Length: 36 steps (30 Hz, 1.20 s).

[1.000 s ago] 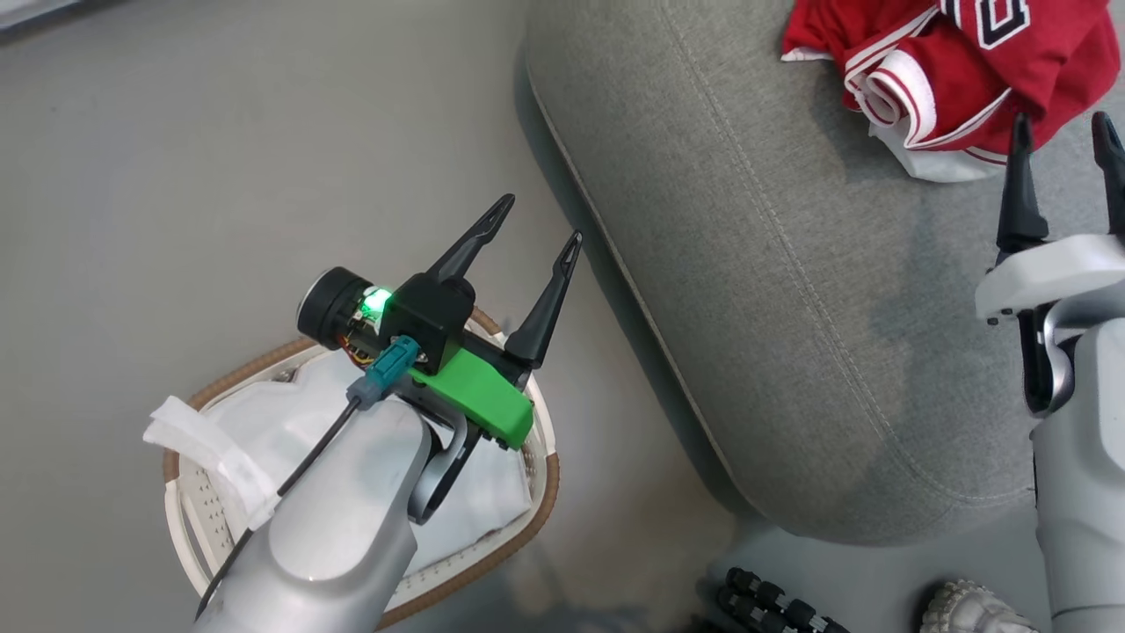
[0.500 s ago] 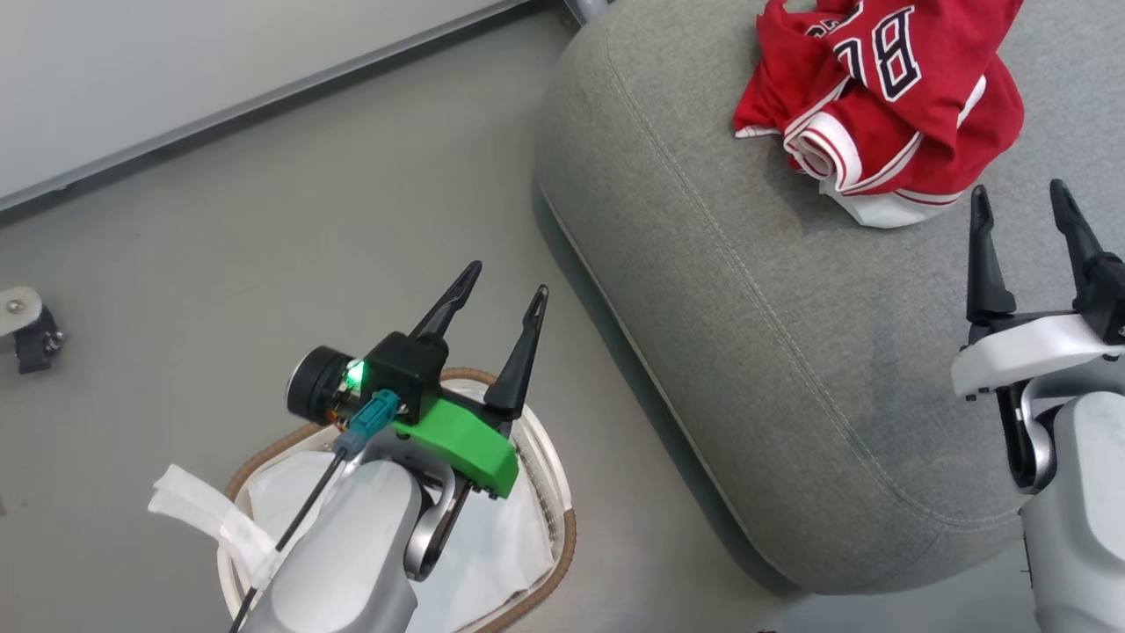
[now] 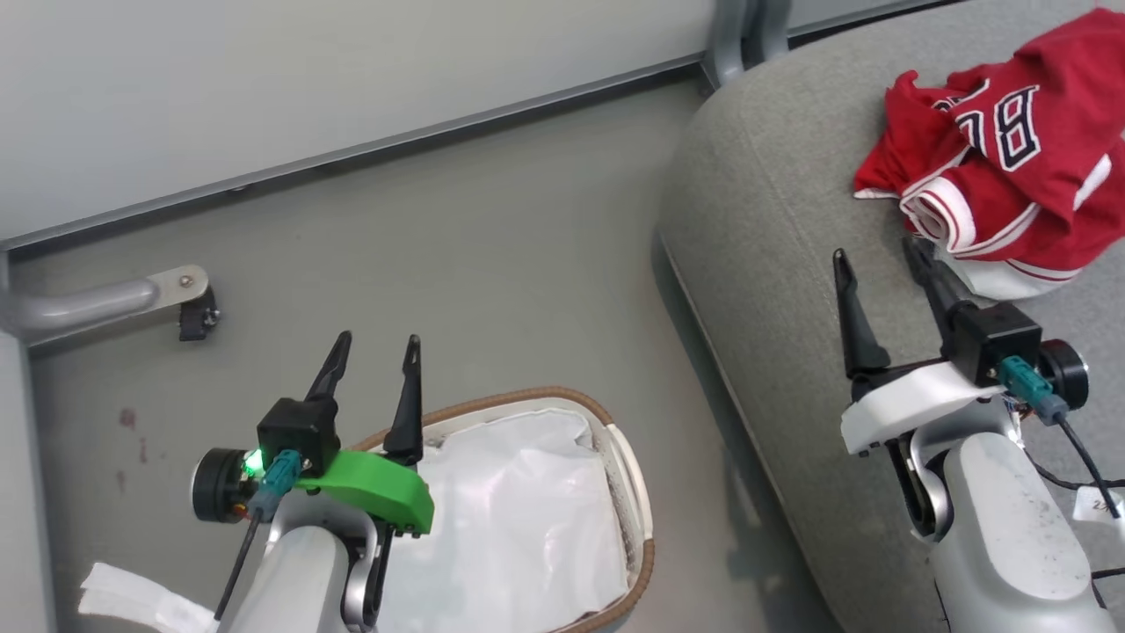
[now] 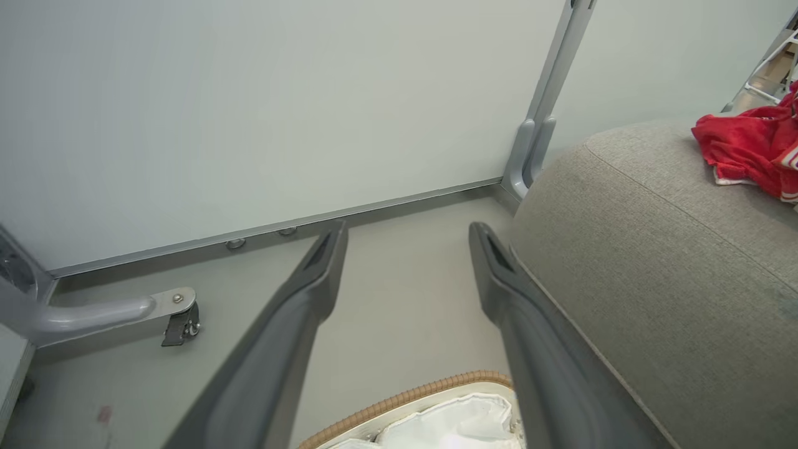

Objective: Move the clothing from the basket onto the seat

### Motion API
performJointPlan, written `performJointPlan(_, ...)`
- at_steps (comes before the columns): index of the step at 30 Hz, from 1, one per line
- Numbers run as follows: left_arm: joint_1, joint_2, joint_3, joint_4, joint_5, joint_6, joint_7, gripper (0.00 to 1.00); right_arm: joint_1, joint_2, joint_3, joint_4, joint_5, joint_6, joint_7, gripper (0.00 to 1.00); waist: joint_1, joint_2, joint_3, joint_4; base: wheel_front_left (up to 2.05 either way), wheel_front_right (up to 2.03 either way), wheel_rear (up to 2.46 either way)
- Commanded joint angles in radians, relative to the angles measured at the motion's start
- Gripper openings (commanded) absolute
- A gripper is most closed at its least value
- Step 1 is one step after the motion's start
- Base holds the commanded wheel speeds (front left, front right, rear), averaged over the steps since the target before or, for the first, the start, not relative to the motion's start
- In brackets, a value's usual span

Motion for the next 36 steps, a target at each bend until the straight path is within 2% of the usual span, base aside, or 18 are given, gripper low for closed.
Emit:
performJointPlan(1,0.025,-0.005,0.019,-0.002,0.008,0.007,-0.001,1.0,0.019,0.002,0.008,0.008,-0.001,-0.001,-0.001,1.0,0.0,0.0,-0.056,0.085,0.0,0.0,0.0)
performJointPlan(5,0.074,-0.009,0.092,0.0,0.032,0.019,-0.001,1.0,0.045,0.012,0.038,0.039,-0.006,-0.001,-0.001,1.0,0.0,0.0,-0.084,0.139,0.0,0.0,0.0)
performJointPlan(11,0.132,-0.015,0.164,-0.015,0.054,0.005,-0.001,1.0,0.086,0.016,0.04,0.053,-0.006,-0.001,-0.001,1.0,0.0,0.0,-0.111,0.182,0.0,0.0,0.0)
performJointPlan(20,0.211,-0.019,0.233,-0.029,0.067,-0.021,-0.001,1.0,0.153,0.017,0.039,0.063,0.026,-0.001,-0.001,1.0,0.0,0.0,-0.167,0.193,0.0,0.0,0.0)
performJointPlan(28,0.298,-0.019,0.25,-0.04,0.018,-0.047,-0.001,1.0,0.217,0.017,0.051,0.072,0.045,-0.001,-0.001,1.0,0.0,0.0,-0.21,0.18,0.0,0.0,0.0)
performJointPlan(29,0.29,-0.019,0.247,-0.037,0.017,-0.045,0.0,0.0,0.206,0.021,0.052,0.072,0.04,0.0,0.0,0.0,0.0,0.0,-0.207,0.183,0.0,0.0,0.0)
performJointPlan(33,0.296,-0.023,0.245,-0.003,0.012,-0.045,0.002,0.0,0.23,0.027,0.05,0.104,0.045,0.0,0.005,0.0,0.0,0.0,-0.209,0.183,0.0,0.0,0.0)
performJointPlan(36,0.285,-0.023,0.258,-0.004,-0.045,-0.047,0.024,0.0,0.224,0.026,0.035,0.102,0.107,0.0,0.028,0.0,0.0,0.0,-0.209,0.184,0.0,0.0,0.0)
